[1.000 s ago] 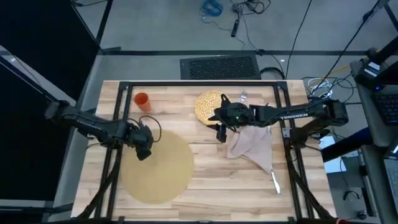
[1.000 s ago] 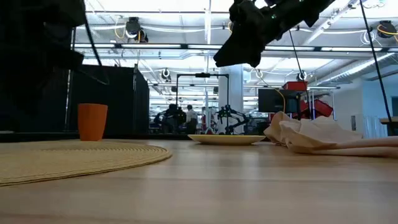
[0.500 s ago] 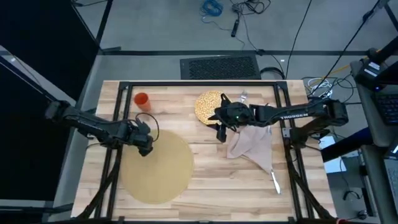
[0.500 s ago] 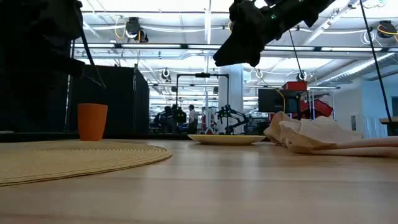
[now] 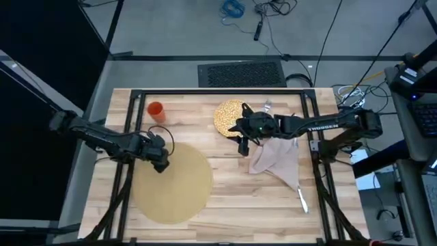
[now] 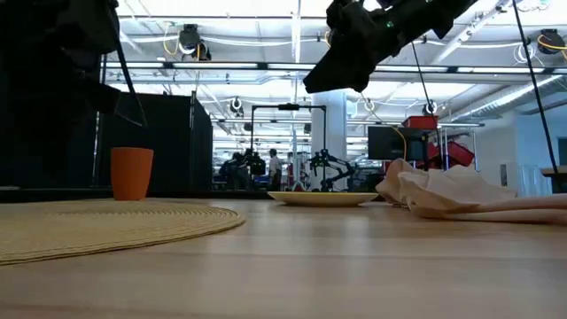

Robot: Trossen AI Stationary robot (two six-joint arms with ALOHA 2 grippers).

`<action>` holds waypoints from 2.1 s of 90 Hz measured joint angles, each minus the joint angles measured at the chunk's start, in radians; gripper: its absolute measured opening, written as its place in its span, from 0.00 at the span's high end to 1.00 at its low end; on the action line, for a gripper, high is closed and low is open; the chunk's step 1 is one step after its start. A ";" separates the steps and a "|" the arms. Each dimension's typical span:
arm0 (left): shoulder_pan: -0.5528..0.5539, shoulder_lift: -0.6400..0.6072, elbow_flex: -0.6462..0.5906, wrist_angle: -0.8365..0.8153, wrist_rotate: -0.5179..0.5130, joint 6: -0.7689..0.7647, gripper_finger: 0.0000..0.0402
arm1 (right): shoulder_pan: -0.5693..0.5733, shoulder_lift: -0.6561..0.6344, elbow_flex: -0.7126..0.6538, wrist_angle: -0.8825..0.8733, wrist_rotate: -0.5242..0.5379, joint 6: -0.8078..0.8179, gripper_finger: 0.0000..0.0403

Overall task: Set table place
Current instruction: Move the light brown mat to the center of the table

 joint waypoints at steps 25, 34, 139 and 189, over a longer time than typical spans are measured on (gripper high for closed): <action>0.002 0.000 0.000 0.028 0.000 -0.051 0.64 | 0.001 0.000 0.000 -0.028 -0.002 -0.022 0.66; 0.014 0.000 0.000 0.026 0.000 -0.081 0.64 | 0.001 0.000 0.000 -0.053 -0.002 -0.022 0.66; 0.023 0.001 0.001 -0.010 0.148 -0.149 0.64 | 0.097 0.000 0.000 -0.130 0.002 -0.075 0.66; 0.098 0.148 0.000 -0.014 0.012 -0.195 0.64 | 0.070 0.000 0.000 0.015 0.002 -0.127 0.66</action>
